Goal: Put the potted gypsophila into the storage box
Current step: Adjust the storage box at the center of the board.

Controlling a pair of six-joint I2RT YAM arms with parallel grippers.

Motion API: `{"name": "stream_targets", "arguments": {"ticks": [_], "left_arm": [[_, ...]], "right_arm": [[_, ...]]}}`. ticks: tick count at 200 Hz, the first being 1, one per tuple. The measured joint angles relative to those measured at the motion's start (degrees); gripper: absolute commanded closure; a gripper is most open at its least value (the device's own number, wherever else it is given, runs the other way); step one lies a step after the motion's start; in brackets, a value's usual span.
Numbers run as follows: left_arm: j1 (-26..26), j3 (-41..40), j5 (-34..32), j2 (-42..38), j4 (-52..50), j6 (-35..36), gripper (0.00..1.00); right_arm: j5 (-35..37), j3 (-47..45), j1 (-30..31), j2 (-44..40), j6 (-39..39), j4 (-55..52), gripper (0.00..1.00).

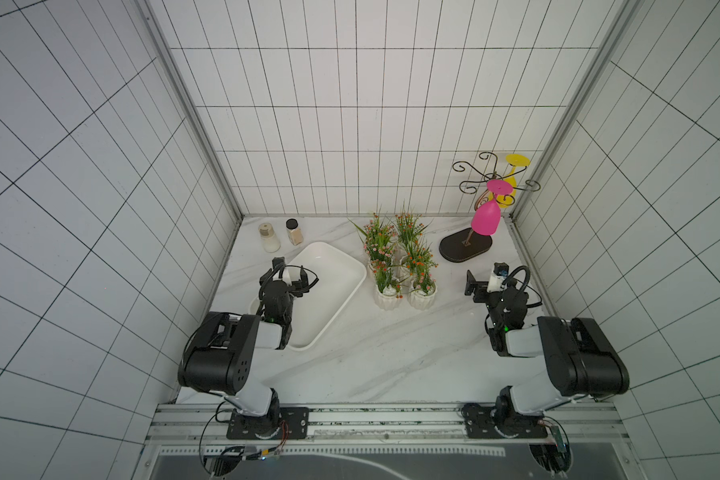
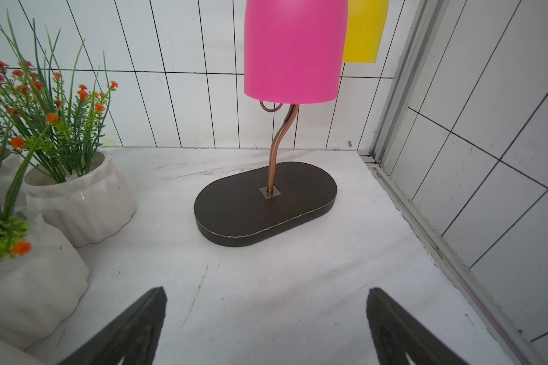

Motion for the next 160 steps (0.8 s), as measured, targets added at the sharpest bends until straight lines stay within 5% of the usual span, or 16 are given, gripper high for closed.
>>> {"name": "stream_targets", "arguments": {"ticks": [48, 81, 160], "left_arm": [[0.0, -0.7, -0.5, -0.4, 1.0, 0.2, 0.03], [-0.3, -2.0, -2.1, -6.9, -1.3, 0.2, 0.03], [-1.4, 10.7, -2.8, -29.2, -30.0, -7.8, 0.03]], "right_arm": [[0.1, 0.0, -0.3, -0.5, 0.2, -0.9, 0.01], [1.0, 0.2, -0.3, -9.4, 1.7, -10.1, 0.01], [-1.3, 5.2, -0.3, -29.7, 7.9, -40.2, 0.02]]}}
